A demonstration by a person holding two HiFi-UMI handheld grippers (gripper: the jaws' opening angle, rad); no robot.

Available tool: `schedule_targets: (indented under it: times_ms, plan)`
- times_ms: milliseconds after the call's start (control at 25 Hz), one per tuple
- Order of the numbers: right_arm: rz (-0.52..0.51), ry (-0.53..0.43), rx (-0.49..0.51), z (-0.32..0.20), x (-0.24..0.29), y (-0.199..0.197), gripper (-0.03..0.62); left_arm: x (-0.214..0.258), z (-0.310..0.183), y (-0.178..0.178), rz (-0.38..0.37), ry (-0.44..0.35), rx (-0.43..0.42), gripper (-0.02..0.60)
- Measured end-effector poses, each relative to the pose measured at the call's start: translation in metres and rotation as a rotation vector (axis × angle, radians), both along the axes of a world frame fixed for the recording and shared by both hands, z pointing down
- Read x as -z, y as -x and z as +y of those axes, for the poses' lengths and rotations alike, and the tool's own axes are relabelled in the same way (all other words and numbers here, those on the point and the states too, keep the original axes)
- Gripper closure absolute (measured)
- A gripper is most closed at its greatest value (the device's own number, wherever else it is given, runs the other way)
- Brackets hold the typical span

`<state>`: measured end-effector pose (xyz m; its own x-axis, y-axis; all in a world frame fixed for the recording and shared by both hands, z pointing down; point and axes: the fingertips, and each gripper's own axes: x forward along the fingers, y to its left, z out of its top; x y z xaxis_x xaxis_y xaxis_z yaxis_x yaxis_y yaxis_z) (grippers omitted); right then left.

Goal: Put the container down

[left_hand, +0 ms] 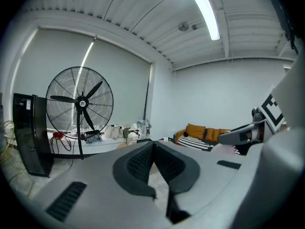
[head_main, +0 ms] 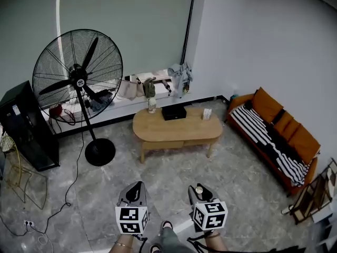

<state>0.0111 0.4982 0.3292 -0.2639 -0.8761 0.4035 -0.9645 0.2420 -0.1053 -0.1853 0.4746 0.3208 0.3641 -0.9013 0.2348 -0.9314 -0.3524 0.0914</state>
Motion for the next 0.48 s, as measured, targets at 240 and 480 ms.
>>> schedule_targets:
  times_ms: [240, 480]
  plan:
    - [0.016, -0.011, 0.004, -0.037, -0.003, 0.005, 0.461, -0.005, -0.033, 0.009, 0.004, -0.001, 0.014, 0.584]
    - [0.003, -0.014, -0.006, -0.086, -0.001, -0.010, 0.461, -0.003, -0.081, 0.000, 0.003, -0.002, 0.023, 0.584]
